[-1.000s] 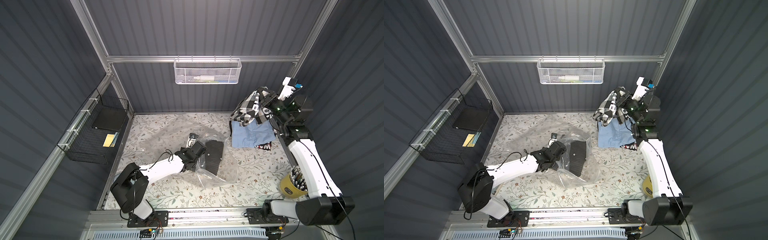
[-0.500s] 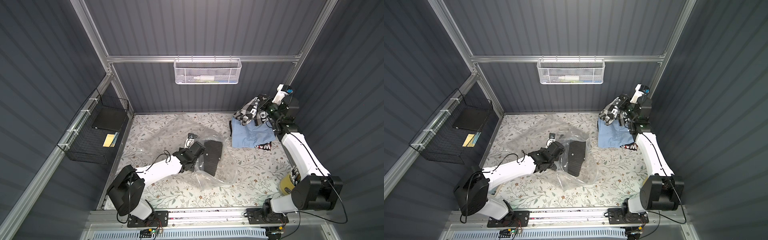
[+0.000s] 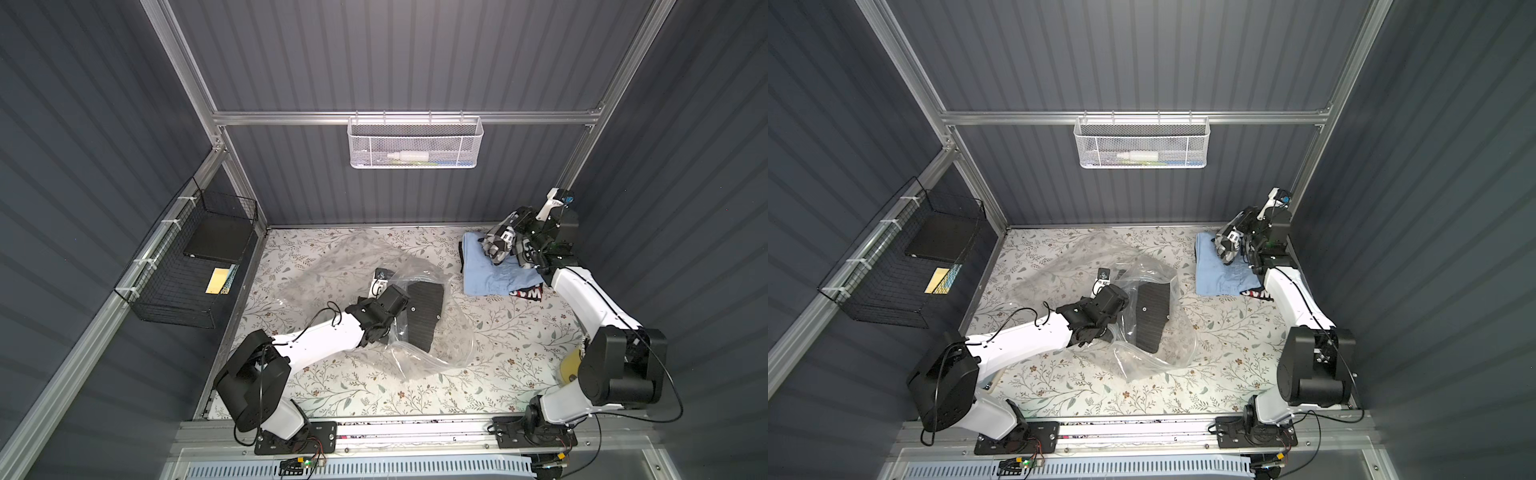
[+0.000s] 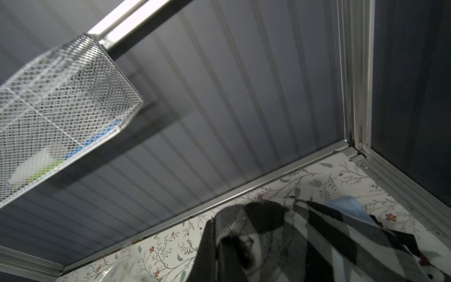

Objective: Take the shirt out of the vacuum bag
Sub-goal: Place the shirt at the center of the board.

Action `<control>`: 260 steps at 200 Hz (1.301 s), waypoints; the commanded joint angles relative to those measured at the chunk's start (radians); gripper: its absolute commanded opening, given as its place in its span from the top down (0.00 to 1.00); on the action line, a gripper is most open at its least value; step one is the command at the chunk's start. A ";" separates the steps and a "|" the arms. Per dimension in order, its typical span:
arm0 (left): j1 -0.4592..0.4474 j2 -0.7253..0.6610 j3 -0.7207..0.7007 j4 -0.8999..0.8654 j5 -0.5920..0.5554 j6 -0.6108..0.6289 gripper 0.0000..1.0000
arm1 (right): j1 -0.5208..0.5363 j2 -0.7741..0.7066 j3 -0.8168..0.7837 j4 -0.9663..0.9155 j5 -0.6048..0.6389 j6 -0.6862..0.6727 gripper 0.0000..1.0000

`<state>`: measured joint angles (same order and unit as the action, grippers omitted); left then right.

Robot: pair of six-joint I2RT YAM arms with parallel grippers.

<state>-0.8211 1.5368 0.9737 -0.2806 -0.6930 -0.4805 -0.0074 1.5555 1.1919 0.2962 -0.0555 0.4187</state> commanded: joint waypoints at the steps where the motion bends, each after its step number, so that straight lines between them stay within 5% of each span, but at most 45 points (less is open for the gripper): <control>1: 0.007 0.002 -0.010 -0.002 -0.010 -0.006 1.00 | -0.003 0.015 -0.024 0.091 -0.006 0.011 1.00; 184: 0.008 0.003 -0.001 -0.006 -0.010 0.003 1.00 | 0.000 0.021 -0.126 0.162 -0.147 0.165 1.00; 260: 0.008 0.010 -0.004 -0.002 -0.002 0.003 1.00 | 0.009 0.014 -0.219 0.153 -0.043 0.169 1.00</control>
<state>-0.8211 1.5379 0.9737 -0.2722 -0.6930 -0.4801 -0.0036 1.5639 0.9993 0.4725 -0.1707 0.5842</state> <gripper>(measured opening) 0.047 0.048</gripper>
